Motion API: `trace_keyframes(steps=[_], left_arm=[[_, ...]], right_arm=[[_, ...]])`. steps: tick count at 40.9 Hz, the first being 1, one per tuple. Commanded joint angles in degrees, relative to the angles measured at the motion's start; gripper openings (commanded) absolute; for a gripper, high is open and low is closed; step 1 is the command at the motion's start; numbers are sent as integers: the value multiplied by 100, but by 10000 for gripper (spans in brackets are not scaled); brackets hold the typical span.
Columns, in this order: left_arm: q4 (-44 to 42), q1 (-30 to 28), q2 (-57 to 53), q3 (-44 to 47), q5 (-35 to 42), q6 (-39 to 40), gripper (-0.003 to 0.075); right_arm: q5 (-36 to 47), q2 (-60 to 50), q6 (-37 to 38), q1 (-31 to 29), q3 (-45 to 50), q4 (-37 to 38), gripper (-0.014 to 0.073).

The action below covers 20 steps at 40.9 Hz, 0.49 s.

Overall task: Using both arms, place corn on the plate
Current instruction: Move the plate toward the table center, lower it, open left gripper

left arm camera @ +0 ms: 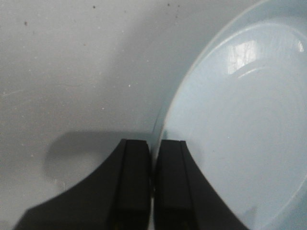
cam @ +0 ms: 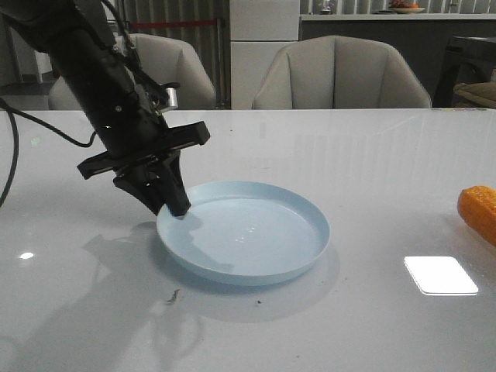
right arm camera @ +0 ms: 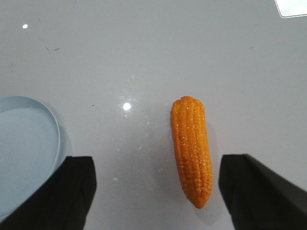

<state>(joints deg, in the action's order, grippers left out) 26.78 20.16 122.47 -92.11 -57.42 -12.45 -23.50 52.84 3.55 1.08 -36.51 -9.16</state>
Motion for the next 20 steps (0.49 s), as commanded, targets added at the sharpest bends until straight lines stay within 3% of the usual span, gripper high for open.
trace_keyframes(steps=[1,6,10,20], left_arm=[[180,26,-355,-182,-23,42,251],[63,26,-355,-182,-72,43,463],[36,14,-355,-182,-107,43,567],[78,-27,-355,-600,-1189,18,517]], right_arm=[[367,-30,-16,3,-225,9,626],[362,-30,-16,3,-225,9,626],[361,-30,-21,3,-225,14,626],[373,-30,-21,3,-225,13,626]])
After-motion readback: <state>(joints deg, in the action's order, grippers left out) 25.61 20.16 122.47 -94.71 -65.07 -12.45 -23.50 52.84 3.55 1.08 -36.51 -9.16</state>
